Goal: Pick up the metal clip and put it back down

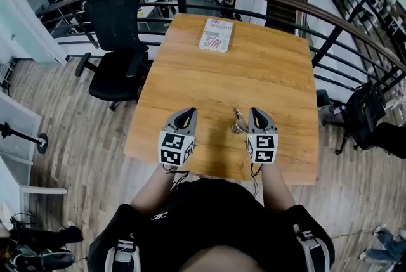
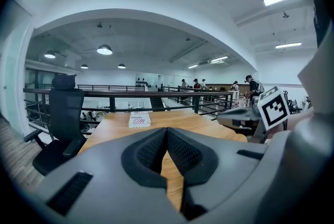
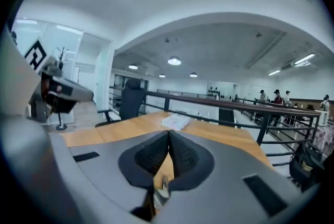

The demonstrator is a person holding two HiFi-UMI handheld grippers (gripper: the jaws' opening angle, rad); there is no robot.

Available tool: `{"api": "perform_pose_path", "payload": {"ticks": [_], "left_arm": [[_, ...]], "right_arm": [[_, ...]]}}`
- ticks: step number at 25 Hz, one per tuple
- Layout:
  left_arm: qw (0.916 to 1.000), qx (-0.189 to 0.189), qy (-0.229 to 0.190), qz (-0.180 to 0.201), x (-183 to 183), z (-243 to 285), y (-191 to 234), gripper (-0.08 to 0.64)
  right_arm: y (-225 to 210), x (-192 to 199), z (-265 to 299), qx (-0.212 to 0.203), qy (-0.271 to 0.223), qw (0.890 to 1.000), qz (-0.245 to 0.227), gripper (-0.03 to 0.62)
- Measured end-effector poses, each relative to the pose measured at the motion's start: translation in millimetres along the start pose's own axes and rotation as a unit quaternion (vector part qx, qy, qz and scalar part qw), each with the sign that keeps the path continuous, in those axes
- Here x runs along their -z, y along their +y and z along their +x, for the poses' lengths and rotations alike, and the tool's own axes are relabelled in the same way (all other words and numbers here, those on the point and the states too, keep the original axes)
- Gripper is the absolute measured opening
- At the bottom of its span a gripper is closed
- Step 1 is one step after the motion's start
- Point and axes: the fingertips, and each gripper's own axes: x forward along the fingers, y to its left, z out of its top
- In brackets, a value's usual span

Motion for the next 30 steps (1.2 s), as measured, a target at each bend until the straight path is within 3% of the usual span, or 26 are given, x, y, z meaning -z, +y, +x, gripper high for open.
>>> {"api": "perform_pose_path", "payload": {"ticks": [4, 8, 30], "left_arm": [[0.9999, 0.014, -0.005, 0.007, -4.9, 7.2, -10.5, 0.014], [0.9996, 0.024, -0.01, 0.01, -10.9, 9.1, -17.5, 0.014], [0.9993, 0.025, -0.02, 0.016, -21.7, 21.3, -30.5, 0.014]], "right_arm": [[-19.0, -56.3, -30.2, 0.033, -0.088, 0.995, 0.03, 0.013], [-24.7, -77.6, -52.0, 0.037, -0.125, 0.99, 0.049, 0.012], [-42.0, -62.5, -58.0, 0.042, -0.114, 0.991, 0.059, 0.013]]}}
